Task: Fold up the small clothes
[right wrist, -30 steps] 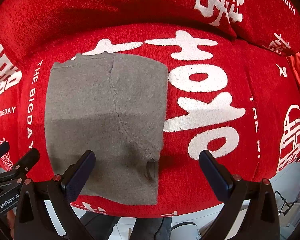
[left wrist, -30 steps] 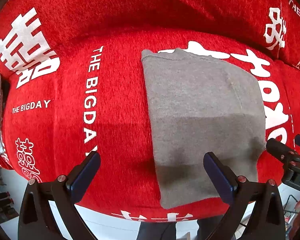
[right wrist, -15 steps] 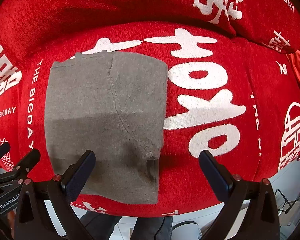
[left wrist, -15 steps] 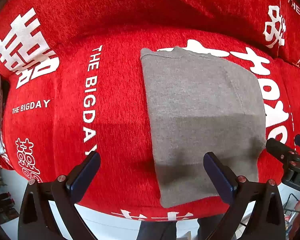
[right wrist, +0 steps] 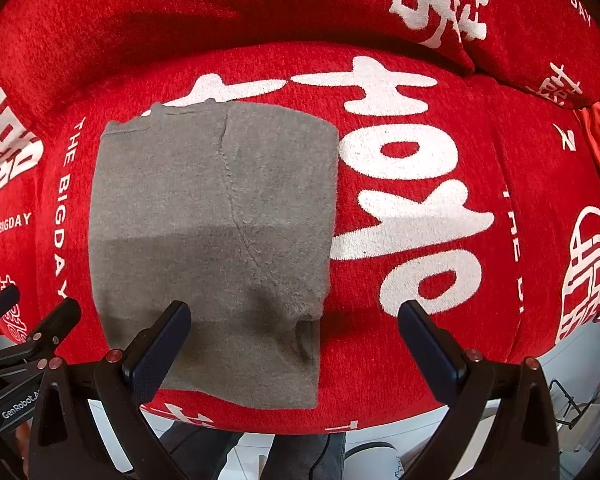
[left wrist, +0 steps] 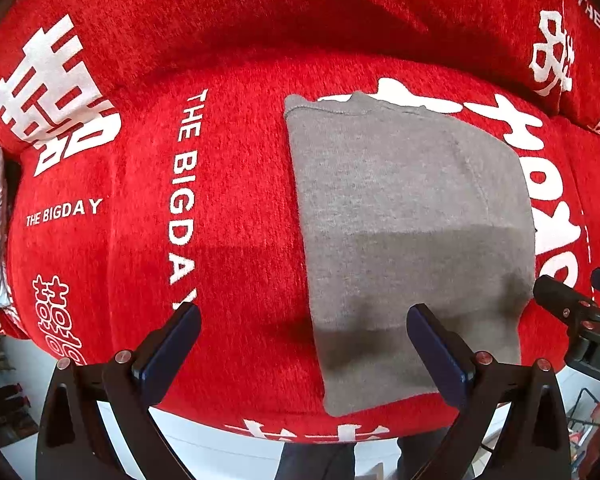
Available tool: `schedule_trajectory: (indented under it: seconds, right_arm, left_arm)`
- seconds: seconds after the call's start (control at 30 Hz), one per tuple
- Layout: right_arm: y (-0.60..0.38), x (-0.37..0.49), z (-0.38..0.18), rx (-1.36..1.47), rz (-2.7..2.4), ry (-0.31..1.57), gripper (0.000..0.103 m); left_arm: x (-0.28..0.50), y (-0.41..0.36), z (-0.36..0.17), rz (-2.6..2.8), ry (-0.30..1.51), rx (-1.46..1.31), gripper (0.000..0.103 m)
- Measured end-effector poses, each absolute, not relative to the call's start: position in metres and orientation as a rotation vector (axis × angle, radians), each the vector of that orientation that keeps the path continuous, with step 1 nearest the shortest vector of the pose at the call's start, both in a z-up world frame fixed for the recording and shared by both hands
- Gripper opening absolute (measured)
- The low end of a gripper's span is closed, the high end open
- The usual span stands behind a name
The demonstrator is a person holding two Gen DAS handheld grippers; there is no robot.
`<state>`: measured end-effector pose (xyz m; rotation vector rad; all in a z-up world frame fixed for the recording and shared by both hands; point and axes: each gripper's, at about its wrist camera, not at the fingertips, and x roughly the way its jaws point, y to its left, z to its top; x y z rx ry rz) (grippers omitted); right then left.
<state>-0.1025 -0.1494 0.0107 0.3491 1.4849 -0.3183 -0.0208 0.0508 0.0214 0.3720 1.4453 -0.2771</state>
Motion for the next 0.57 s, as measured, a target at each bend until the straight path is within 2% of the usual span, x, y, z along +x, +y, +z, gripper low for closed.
schedule_trajectory:
  seconds: [0.57]
  right_arm:
    - [-0.1437, -0.1023, 0.0076, 0.342, -0.332, 1.492, 0.103]
  left_arm:
    - [-0.0187, 0.0579, 0.0231, -0.292, 1.407, 0.360, 0.103]
